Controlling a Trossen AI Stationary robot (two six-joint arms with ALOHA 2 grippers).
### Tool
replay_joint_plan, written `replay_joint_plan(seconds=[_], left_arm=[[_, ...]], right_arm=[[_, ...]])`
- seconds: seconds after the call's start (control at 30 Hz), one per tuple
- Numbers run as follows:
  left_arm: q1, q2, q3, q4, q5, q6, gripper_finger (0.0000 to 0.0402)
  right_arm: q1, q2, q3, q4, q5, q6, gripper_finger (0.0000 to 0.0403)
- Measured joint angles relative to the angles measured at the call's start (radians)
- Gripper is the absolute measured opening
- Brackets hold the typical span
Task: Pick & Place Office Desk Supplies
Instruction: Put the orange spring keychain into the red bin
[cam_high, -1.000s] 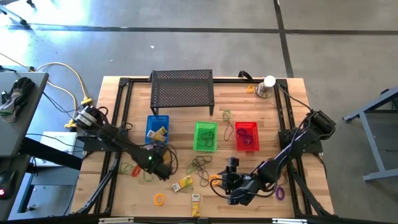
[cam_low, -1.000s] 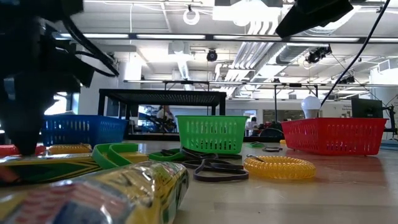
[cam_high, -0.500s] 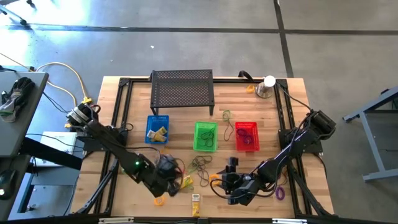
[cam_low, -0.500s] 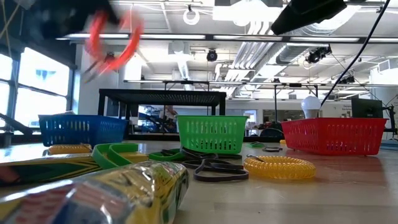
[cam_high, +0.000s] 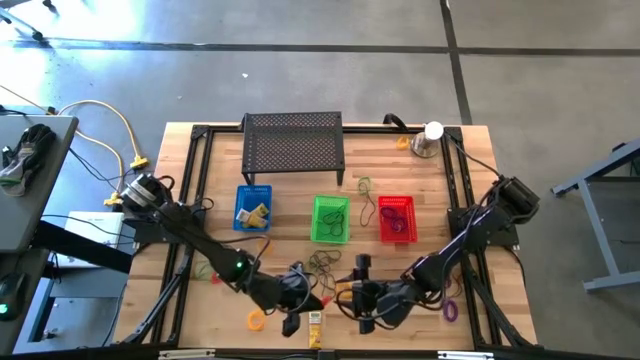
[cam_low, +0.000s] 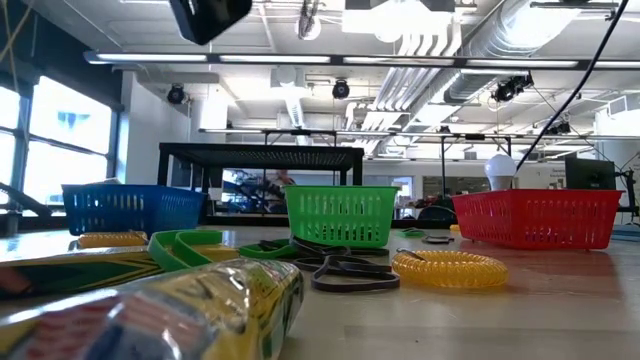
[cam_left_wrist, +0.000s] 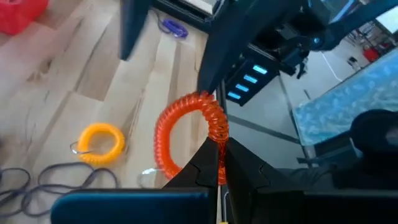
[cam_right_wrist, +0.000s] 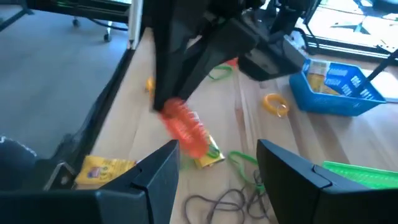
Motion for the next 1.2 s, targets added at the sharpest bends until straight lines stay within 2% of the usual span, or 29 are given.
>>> replay_joint_plan(seconds=[0.23,0.4,0.57,0.8,1.0,1.2], left_arm=[[0.025,0.000,0.000,0.017,0.024,0.039,0.0006],[0.028,0.000,0.000,0.013,0.028,0.041,0.0006],[0.025,0.000,0.000,0.006,0.028,0.041,0.0006],[0.025,-0.001,0.000,-0.012,0.028,0.041,0.0006],[0.026,-0.001,0.000,-0.014,0.006,0.068,0.0020],[0.012,0.006,0.000,-0.016,-0.092,0.137,0.0077]], right_arm=[[-0.049,0.052,-0.001,0.059,-0.193,-0.032,0.0203],[-0.059,0.115,0.000,0.133,-0.220,-0.122,0.0197],[-0.059,0.117,0.000,0.143,-0.219,-0.151,0.0144],[-0.058,0.117,0.000,0.153,-0.243,-0.191,0.0018],[-0.052,0.117,0.000,0.153,-0.244,-0.199,0.0013],[-0.045,0.116,0.000,0.116,-0.272,-0.176,0.0011]])
